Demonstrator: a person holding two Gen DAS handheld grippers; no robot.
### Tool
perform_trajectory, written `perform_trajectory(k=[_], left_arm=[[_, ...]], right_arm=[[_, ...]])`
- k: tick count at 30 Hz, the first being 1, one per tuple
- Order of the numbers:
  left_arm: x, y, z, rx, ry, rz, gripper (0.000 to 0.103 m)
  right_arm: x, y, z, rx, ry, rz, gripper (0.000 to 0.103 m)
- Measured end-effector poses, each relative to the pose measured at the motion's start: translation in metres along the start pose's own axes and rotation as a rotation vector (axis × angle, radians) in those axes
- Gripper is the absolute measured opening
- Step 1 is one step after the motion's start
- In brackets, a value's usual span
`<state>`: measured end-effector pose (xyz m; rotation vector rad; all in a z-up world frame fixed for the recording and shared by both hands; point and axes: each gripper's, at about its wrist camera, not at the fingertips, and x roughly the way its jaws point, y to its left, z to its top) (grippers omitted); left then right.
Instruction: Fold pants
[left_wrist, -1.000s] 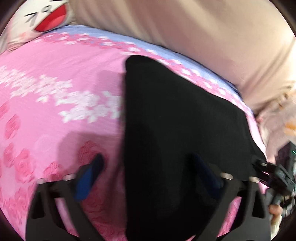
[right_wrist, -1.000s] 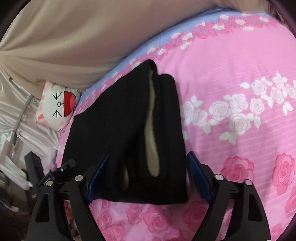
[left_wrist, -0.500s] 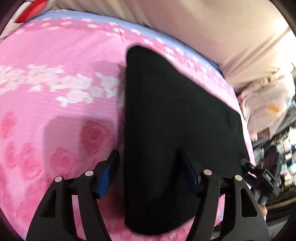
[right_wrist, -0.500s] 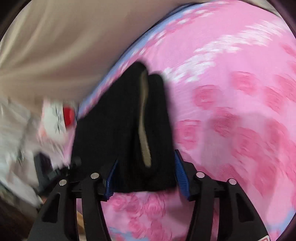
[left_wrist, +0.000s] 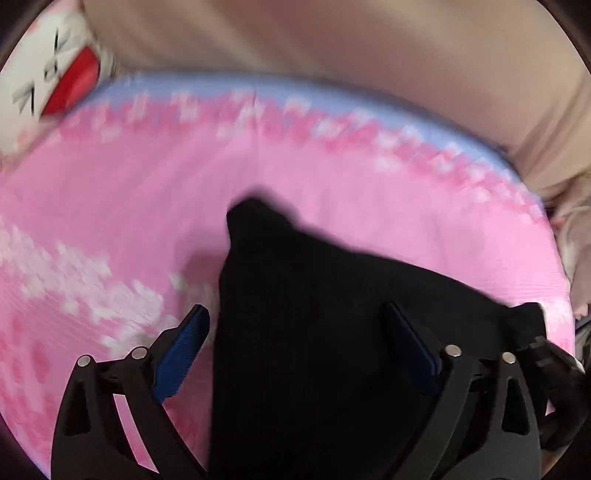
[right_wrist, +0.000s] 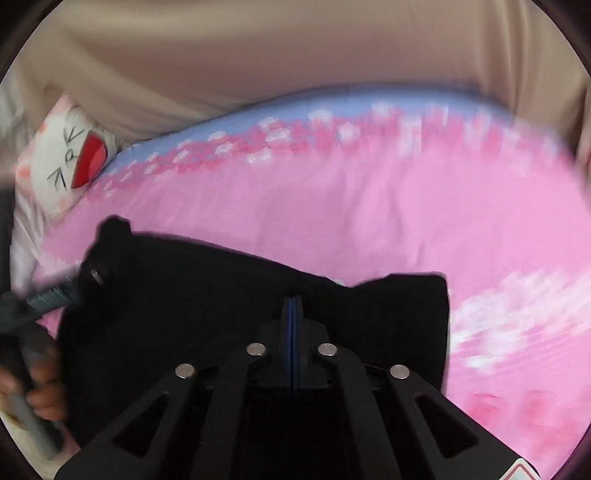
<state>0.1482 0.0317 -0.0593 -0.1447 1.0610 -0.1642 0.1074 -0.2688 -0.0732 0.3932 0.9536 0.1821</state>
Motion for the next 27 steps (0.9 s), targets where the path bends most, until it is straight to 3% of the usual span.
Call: perform_trajectory(k=[2,4,6,7,9,12,16,19,20,23,27], left_arm=[[-0.008,0.01,-0.001,-0.047,-0.022,-0.024,0.094],[-0.015,0.006,-0.003,-0.007,-0.069,0.033,0.097],[-0.011,0.005,-0.005,0.008,-0.067,0.048,0.097],[-0.01,0.004,-0.006,0.007,-0.062,0.048,0.097],[-0.012,0.0,-0.006,0.02,-0.065,0.06,0.097],[-0.013,-0.001,-0.006,0.032,-0.072,0.076,0.098],[-0.01,-0.002,-0.003,0.028,-0.073,0.084,0.098],[-0.013,-0.007,-0.004,0.053,-0.084,0.11,0.098],[-0.016,-0.008,-0.005,0.061,-0.09,0.119,0.098],[-0.034,-0.012,-0.012,0.093,-0.12,0.13,0.097],[-0.074,-0.006,-0.039,0.135,-0.127,0.038,0.097]], right_arm=[[-0.026,0.011,-0.004,-0.018,-0.058,-0.004,0.0],[-0.038,0.028,-0.009,-0.102,-0.115,-0.047,0.004],[-0.022,0.017,-0.004,-0.125,-0.085,-0.179,0.0],[-0.012,0.007,-0.001,-0.093,-0.062,-0.187,0.0],[-0.025,-0.006,0.0,0.019,-0.078,-0.084,0.0],[-0.061,0.005,-0.005,-0.021,-0.173,-0.059,0.004],[-0.031,-0.022,-0.018,-0.022,-0.076,-0.144,0.0],[-0.051,-0.023,-0.021,0.067,-0.11,-0.051,0.002],[-0.07,-0.012,-0.023,0.04,-0.153,-0.028,0.01],[-0.094,0.015,-0.029,-0.056,-0.178,-0.018,0.01],[-0.104,0.016,-0.058,-0.094,-0.14,-0.056,0.012]])
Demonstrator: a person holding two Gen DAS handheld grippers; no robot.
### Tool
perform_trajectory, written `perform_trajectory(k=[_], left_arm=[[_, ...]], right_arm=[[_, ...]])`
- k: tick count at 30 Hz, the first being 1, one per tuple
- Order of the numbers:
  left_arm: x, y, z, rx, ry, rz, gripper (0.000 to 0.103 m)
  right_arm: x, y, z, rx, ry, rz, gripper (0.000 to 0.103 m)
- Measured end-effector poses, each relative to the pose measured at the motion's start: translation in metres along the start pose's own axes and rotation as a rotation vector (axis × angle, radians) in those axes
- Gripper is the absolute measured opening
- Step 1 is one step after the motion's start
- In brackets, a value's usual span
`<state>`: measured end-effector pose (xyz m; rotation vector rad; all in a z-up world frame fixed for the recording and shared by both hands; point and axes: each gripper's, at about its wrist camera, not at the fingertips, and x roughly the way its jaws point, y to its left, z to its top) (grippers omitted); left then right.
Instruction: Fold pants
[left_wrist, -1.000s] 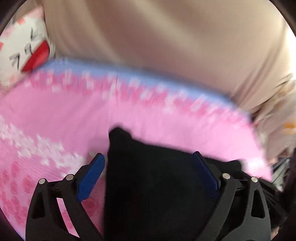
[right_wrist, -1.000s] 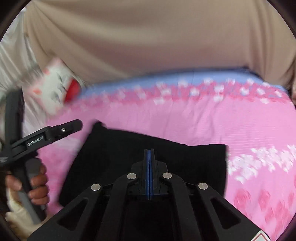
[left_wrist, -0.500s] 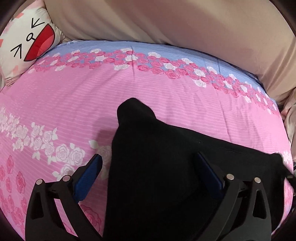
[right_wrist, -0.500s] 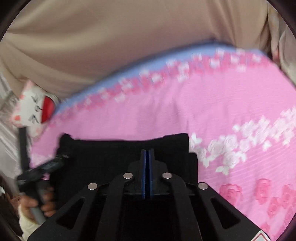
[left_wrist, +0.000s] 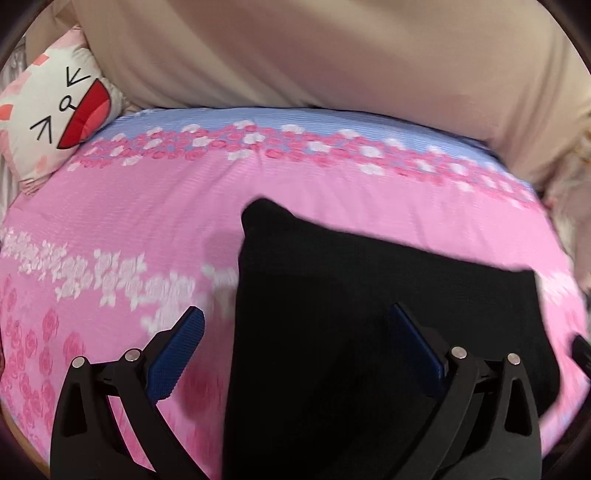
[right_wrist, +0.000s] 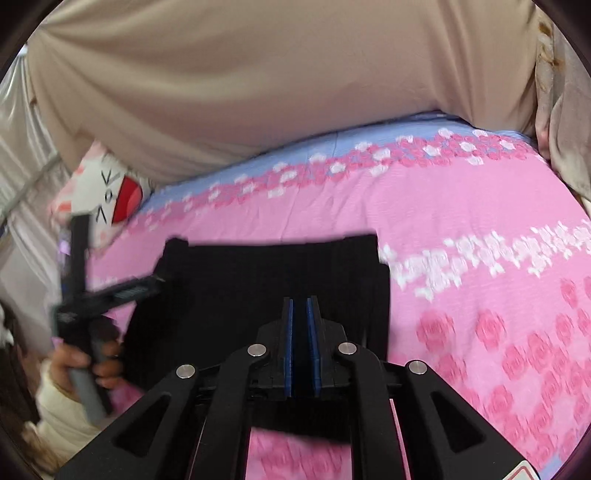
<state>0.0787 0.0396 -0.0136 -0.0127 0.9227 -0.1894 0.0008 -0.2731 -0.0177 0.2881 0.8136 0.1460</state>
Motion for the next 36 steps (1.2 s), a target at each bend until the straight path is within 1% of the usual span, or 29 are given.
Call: perform_trajectory(k=[1,2,3,4,7,8,10,11,12,13,14,15,16,17,18,19,21,23,24,25,26,27,28,29,30,31,33,35,36], left_arm=[[-0.014,0.003,-0.012,0.021,0.003,-0.042,0.098],[-0.023,0.006,-0.021,0.034,0.007,-0.07,0.098],[-0.031,0.01,-0.031,0.04,0.017,-0.095,0.098],[-0.037,0.016,-0.044,0.035,0.035,-0.126,0.098],[-0.035,0.033,-0.07,-0.024,0.096,-0.159,0.098],[-0.032,0.038,-0.077,-0.058,0.117,-0.163,0.098],[-0.021,0.047,-0.085,-0.128,0.155,-0.195,0.098],[-0.018,0.049,-0.087,-0.147,0.15,-0.203,0.098],[-0.02,0.047,-0.088,-0.143,0.119,-0.202,0.098],[-0.018,0.044,-0.088,-0.138,0.121,-0.214,0.098],[-0.017,0.04,-0.087,-0.127,0.106,-0.202,0.098],[-0.016,0.038,-0.086,-0.115,0.105,-0.198,0.098],[-0.013,0.033,-0.084,-0.092,0.104,-0.21,0.089],[-0.012,0.029,-0.081,-0.073,0.104,-0.239,0.076],[-0.012,0.025,-0.075,-0.055,0.116,-0.252,0.064],[-0.012,0.026,-0.072,-0.048,0.12,-0.251,0.048],[-0.025,0.03,-0.061,-0.028,0.116,-0.269,0.031],[-0.038,0.036,-0.059,-0.024,0.113,-0.287,0.031],[-0.044,0.038,-0.059,-0.013,0.121,-0.289,0.031],[-0.043,0.039,-0.062,-0.007,0.136,-0.288,0.034],[-0.037,0.038,-0.066,0.0,0.163,-0.268,0.038],[-0.029,0.035,-0.071,0.011,0.186,-0.233,0.048],[-0.022,0.032,-0.076,0.02,0.194,-0.188,0.063],[-0.023,0.032,-0.079,0.013,0.183,-0.154,0.072],[-0.026,0.031,-0.079,0.002,0.169,-0.111,0.091],[-0.031,0.029,-0.077,0.003,0.143,-0.08,0.098],[-0.038,0.023,-0.07,0.023,0.095,-0.056,0.098],[-0.035,0.019,-0.065,0.041,0.092,-0.038,0.098],[-0.029,0.016,-0.062,0.044,0.109,-0.036,0.098]], right_arm=[[-0.003,-0.006,-0.008,0.013,0.003,-0.009,0.016],[-0.003,-0.013,-0.017,0.033,0.008,-0.019,0.036],[-0.002,-0.021,-0.022,0.06,0.012,-0.02,0.061],[0.0,-0.026,-0.027,0.086,0.012,-0.017,0.065],[0.012,-0.043,-0.041,0.178,0.07,0.066,0.065],[0.019,-0.048,-0.044,0.211,0.086,0.094,0.065],[0.028,-0.052,-0.05,0.252,0.115,0.131,0.067],[0.034,-0.054,-0.052,0.272,0.131,0.143,0.071],[0.037,-0.055,-0.054,0.291,0.123,0.169,0.077],[0.037,-0.056,-0.055,0.304,0.108,0.196,0.081],[0.039,-0.055,-0.055,0.314,0.105,0.204,0.085],[0.04,-0.053,-0.054,0.311,0.1,0.213,0.081],[0.044,-0.049,-0.052,0.302,0.104,0.234,0.074],[0.046,-0.045,-0.051,0.285,0.103,0.209,0.049],[0.046,-0.041,-0.049,0.274,0.104,0.232,0.038],[0.042,-0.039,-0.046,0.275,0.101,0.246,0.036],[0.025,-0.031,-0.043,0.278,0.096,0.292,0.033],[0.005,-0.021,-0.044,0.255,0.087,0.321,0.033],[0.004,-0.019,-0.046,0.24,0.094,0.306,0.034],[0.007,-0.019,-0.049,0.219,0.115,0.274,0.036],[0.019,-0.023,-0.059,0.2,0.16,0.205,0.045],[0.028,-0.027,-0.065,0.204,0.195,0.143,0.059],[0.028,-0.035,-0.071,0.243,0.169,0.166,0.06],[0.024,-0.039,-0.072,0.282,0.157,0.179,0.066],[0.021,-0.04,-0.071,0.298,0.157,0.168,0.069],[0.018,-0.041,-0.069,0.299,0.136,0.161,0.07],[0.017,-0.042,-0.065,0.299,0.105,0.166,0.075],[0.028,-0.044,-0.061,0.325,0.118,0.195,0.076],[0.034,-0.045,-0.06,0.336,0.123,0.21,0.076]])
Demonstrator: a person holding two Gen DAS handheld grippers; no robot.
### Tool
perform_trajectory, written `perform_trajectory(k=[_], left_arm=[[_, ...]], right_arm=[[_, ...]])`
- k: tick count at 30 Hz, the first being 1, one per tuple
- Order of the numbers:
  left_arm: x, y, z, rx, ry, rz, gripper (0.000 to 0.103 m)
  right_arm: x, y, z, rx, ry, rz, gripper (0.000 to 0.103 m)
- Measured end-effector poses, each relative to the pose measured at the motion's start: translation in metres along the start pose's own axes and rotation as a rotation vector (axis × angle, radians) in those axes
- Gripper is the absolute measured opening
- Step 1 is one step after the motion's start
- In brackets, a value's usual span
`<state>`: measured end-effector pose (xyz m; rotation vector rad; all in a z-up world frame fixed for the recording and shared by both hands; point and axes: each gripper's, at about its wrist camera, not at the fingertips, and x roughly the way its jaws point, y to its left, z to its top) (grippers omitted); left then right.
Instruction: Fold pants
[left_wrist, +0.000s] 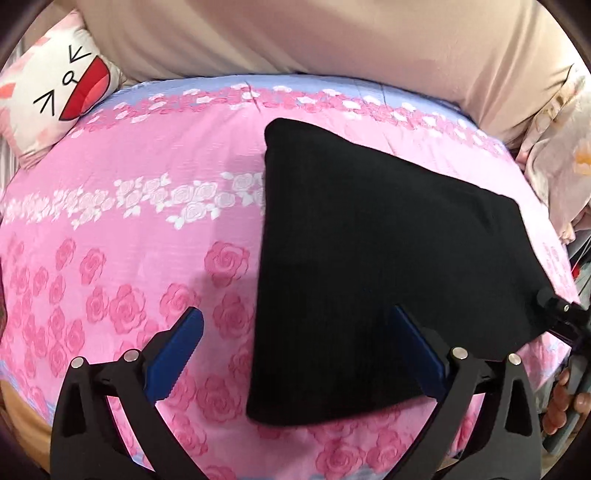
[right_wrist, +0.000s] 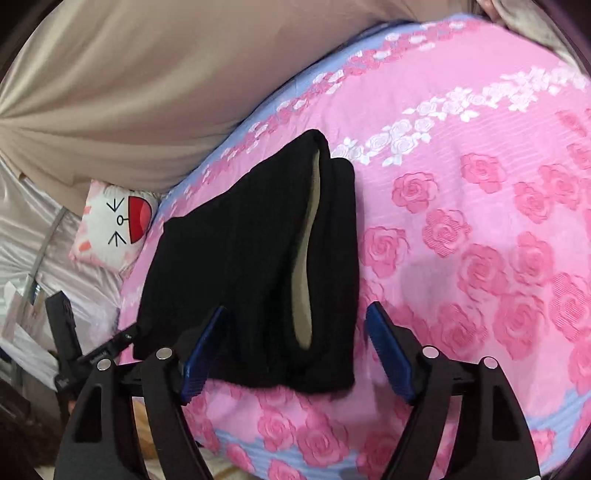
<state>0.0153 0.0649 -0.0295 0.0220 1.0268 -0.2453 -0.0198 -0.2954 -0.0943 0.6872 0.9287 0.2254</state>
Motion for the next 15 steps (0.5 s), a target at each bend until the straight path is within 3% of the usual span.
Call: perform_trajectory(k=[4,11,15], left_arm=[[0.017,-0.002,0.007,-0.022,0.059,-0.051,0.098],[0.029,-0.007,0.009,-0.033,0.076,-0.086,0.098],[0.042,-0.003,0.014,-0.083,0.117,-0.152,0.098]], right_arm=[[0.013,0.004,-0.002,-0.003,-0.005,0.005,0.078],[0.023,0.011,0.009,-0.012,-0.013,0.02,0.084],[0.031,0.016,0.014,-0.036,-0.012,0.031,0.086]])
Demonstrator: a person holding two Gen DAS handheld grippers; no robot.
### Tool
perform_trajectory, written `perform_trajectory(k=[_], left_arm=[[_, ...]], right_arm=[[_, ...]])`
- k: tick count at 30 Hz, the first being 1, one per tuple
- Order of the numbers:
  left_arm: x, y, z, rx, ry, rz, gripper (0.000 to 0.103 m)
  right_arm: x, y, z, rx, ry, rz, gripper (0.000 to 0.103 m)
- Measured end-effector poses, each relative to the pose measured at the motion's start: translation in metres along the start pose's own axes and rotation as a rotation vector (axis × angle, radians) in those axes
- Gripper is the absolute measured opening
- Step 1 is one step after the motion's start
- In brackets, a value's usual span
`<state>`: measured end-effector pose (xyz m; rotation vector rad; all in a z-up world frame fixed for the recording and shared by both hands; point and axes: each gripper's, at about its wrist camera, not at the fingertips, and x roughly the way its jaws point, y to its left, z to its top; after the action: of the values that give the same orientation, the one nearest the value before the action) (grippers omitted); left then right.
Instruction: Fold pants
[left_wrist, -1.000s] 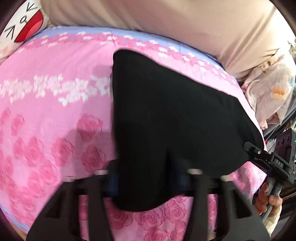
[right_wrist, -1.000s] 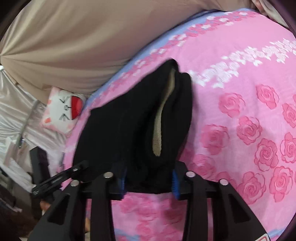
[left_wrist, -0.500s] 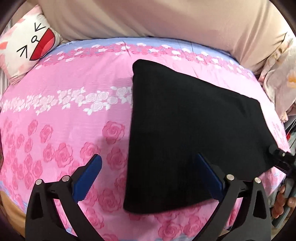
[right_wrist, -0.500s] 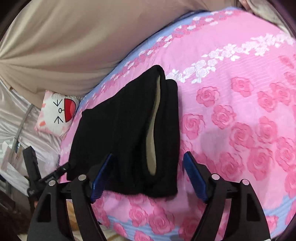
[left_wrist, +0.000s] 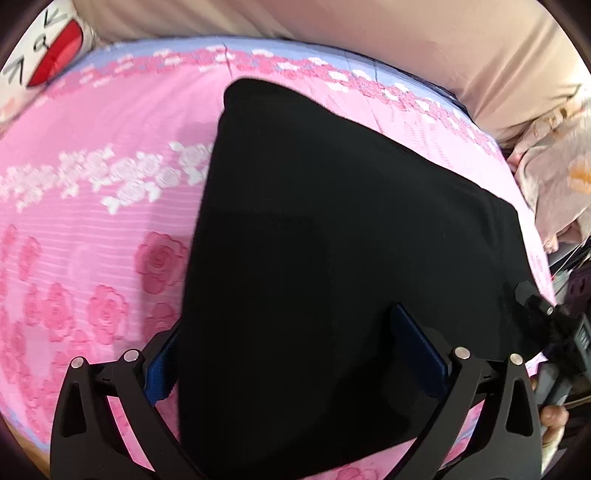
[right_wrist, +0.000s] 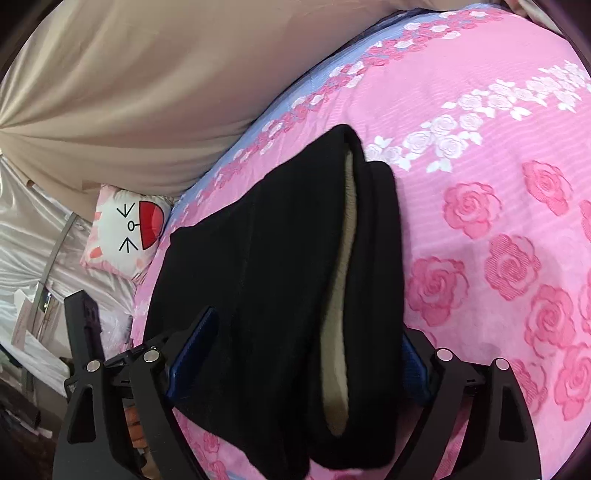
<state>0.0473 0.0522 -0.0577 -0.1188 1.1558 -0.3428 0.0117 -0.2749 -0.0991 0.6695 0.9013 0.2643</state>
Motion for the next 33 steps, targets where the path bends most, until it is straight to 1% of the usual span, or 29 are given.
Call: perform_trajectory(k=[2,4,5,6,14,21,26,28,29,30,31,32,33], left_arm=[[0.001,-0.003,0.002,0.0,-0.002,-0.007,0.098],[0.004,-0.005,0.005,0.006,0.001,-0.009,0.098],[0.004,-0.005,0.006,0.003,0.0,-0.007,0.098],[0.005,-0.006,0.007,0.002,0.0,-0.006,0.098],[0.011,-0.007,0.018,-0.014,-0.002,0.004,0.098],[0.016,-0.009,0.023,-0.011,-0.04,0.032,0.098],[0.018,-0.009,0.024,-0.022,-0.071,0.041,0.098],[0.017,-0.007,0.025,-0.038,-0.076,0.035,0.098],[0.017,-0.006,0.025,-0.041,-0.076,0.029,0.098],[0.015,-0.004,0.025,-0.046,-0.071,0.007,0.098],[0.013,-0.002,0.024,-0.051,-0.068,-0.01,0.092],[0.009,-0.001,0.022,-0.054,-0.072,-0.016,0.085],[-0.001,0.001,0.02,-0.048,-0.089,-0.023,0.069]], right_arm=[[0.003,0.002,0.001,-0.016,0.005,0.0,0.087],[0.008,0.005,0.004,-0.025,0.009,0.009,0.089],[0.009,0.006,0.006,-0.023,0.011,0.023,0.093],[0.01,0.007,0.005,-0.02,0.012,0.031,0.095],[0.023,0.013,0.015,-0.031,0.019,0.033,0.097],[0.029,0.015,0.02,-0.056,0.015,0.026,0.098],[0.033,0.017,0.022,-0.048,-0.002,0.007,0.097],[0.032,0.013,0.022,-0.023,-0.016,-0.019,0.08],[0.03,0.005,0.022,0.017,-0.011,-0.021,0.056],[0.028,0.0,0.02,0.053,-0.009,0.015,0.048],[0.024,-0.003,0.018,0.073,-0.013,0.037,0.045],[0.02,0.001,0.015,0.057,-0.019,0.027,0.041],[0.017,0.006,0.012,0.038,-0.028,0.014,0.039]])
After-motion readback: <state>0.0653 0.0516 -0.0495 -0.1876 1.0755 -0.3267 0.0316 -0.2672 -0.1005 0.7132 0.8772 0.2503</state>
